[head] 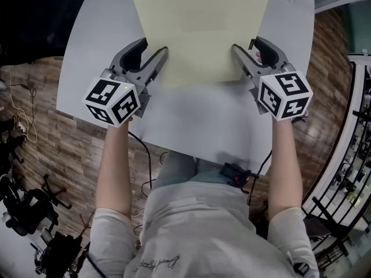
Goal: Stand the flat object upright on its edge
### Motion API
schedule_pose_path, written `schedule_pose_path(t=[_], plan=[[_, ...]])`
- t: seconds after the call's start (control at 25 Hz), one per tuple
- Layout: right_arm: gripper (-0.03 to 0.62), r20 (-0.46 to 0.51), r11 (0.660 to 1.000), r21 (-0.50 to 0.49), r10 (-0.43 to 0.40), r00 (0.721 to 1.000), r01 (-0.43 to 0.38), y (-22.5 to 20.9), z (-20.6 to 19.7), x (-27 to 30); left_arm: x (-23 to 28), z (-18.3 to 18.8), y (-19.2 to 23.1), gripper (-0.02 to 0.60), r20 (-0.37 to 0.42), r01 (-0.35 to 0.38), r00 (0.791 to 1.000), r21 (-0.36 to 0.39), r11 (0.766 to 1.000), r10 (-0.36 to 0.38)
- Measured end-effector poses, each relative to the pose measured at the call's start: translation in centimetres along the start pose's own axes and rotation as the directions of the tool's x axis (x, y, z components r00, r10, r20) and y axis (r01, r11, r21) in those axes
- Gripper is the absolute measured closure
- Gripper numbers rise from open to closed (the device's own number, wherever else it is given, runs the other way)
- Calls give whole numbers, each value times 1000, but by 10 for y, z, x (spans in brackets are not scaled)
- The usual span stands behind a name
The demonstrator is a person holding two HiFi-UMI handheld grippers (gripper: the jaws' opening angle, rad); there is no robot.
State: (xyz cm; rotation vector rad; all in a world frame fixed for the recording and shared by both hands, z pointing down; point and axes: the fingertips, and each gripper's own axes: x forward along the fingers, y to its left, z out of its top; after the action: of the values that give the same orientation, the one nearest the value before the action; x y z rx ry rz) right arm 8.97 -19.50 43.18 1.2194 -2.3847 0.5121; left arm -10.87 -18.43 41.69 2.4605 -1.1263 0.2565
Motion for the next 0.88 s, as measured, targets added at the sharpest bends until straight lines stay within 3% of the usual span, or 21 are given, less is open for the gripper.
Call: schedule_pose_path(t=[0.36, 0.88], plan=[[350, 44, 996, -48, -72, 996, 75, -8, 5, 3, 11, 6, 2, 352, 10, -25, 1000, 108, 994, 24], [353, 82, 986, -88, -131, 988, 138, -6, 4, 0, 14, -1, 4, 356, -4, -70, 997, 177, 982, 71]])
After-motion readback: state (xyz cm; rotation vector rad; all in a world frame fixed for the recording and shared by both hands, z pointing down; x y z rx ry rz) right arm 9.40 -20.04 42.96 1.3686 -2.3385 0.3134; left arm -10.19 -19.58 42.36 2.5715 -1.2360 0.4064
